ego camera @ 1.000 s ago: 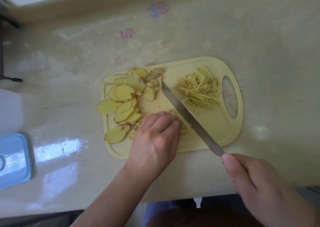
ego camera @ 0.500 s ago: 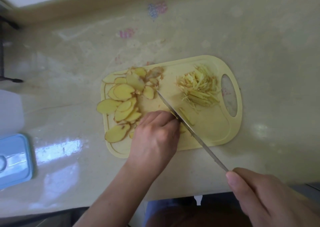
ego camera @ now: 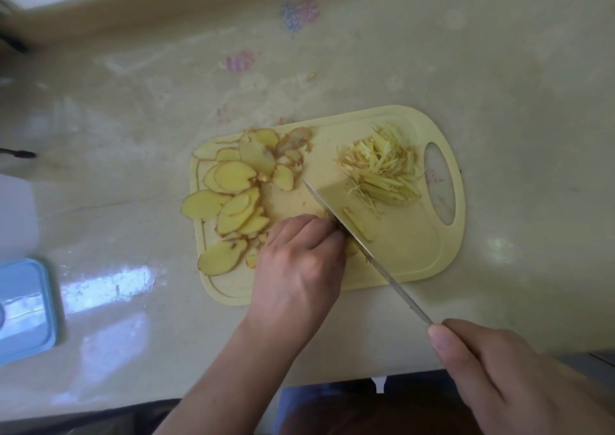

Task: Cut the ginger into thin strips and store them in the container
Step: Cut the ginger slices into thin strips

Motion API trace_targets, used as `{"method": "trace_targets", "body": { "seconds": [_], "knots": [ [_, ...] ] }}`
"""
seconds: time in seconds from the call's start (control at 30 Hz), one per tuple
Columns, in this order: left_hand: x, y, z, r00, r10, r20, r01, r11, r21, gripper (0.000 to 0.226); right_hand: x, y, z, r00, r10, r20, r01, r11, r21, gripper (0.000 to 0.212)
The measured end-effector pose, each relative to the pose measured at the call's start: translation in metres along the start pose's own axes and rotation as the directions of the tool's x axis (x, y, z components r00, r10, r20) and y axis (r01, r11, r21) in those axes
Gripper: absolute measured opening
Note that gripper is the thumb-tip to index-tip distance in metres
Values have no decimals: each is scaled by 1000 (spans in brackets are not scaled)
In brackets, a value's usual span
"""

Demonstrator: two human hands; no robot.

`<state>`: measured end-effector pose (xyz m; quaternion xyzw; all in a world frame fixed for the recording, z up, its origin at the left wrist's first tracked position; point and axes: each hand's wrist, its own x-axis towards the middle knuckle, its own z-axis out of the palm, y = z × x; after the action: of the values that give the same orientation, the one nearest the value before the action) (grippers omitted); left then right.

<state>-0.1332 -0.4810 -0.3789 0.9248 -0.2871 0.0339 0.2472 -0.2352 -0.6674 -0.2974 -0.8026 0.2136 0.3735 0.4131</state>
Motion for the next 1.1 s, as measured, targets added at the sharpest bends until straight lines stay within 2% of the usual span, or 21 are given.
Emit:
{"method": "trace_targets", "body": {
  "seconds": [0.03, 0.07, 0.1, 0.17, 0.27, 0.37, 0.43, 0.47, 0.5, 0.6, 0.63, 0.7, 0.8, 0.83, 0.87, 0.93, 1.0, 1.1],
  "knots": [
    [0, 1, 0, 1000, -3, 2, 3, 1000, -1, 10, 4, -2, 0, 996, -83, -20, 82, 996, -24, 92],
    [1, 1, 0, 1000, -4, 6, 4, 1000, -2, 10, 10, 3, -1, 974, -194, -113, 181, 977, -116, 81],
    [1, 1, 0, 1000, -5, 9, 5, 1000, -3, 10, 13, -2, 0, 949, -260, -179, 226, 956, -188, 81],
    [0, 0, 0, 1000, -6, 22, 6, 1000, -12, 8, 15, -2, 1, 961, -220, -166, 209, 975, -77, 77],
    [0, 0, 0, 1000, -10, 28, 11, 1000, -11, 7, 15, 9, 1, 959, -212, -186, 201, 977, -76, 73],
    [1, 4, -1, 1000, -17, 23, 17, 1000, -4, 7, 8, 7, 0, 965, -179, -191, 177, 984, -30, 87],
    [-1, 6, -2, 1000, -17, 12, 17, 1000, -14, 9, 2, 2, 0, 939, -220, -263, 214, 975, -50, 93],
    [-3, 6, -1, 1000, -16, 4, 17, 1000, -17, 8, 1, -1, 2, 942, -191, -275, 197, 980, -7, 98],
    [-5, 6, -1, 1000, -19, -3, 18, 1000, -20, 7, 0, -2, 3, 948, -197, -250, 204, 979, 4, 101],
    [-8, 4, 1, 999, -35, -9, 35, 999, -29, 6, -4, -3, 5, 920, -249, -303, 217, 967, -136, 78],
    [-7, 4, 1, 999, -38, -4, 38, 999, -29, 6, -3, -4, 4, 920, -270, -284, 226, 958, -179, 77],
    [-5, 3, 0, 999, -41, 13, 41, 999, -15, 7, -1, -13, -1, 944, -239, -225, 229, 971, -73, 78],
    [-2, 3, -2, 999, -45, 28, 45, 999, 4, 8, -4, -4, 3, 914, -281, -293, 232, 954, -192, 78],
    [-2, 3, -2, 999, -46, 26, 46, 999, 1, 9, -5, -7, 2, 904, -273, -329, 221, 957, -188, 77],
    [-1, 3, -2, 999, -47, 21, 47, 999, -4, 9, -5, -6, 4, 915, -263, -305, 221, 961, -167, 78],
    [-1, 4, -2, 999, -46, 10, 47, 999, -16, 8, 2, -3, 5, 890, -298, -344, 232, 948, -219, 83],
    [-1, 4, -1, 999, -43, -1, 43, 999, -21, 7, 10, -2, 4, 940, -209, -269, 187, 977, -106, 88],
    [-3, 4, 0, 999, -43, -2, 43, 999, -18, 7, 20, 6, 8, 950, -228, -213, 221, 974, -54, 83]
  ]
}}
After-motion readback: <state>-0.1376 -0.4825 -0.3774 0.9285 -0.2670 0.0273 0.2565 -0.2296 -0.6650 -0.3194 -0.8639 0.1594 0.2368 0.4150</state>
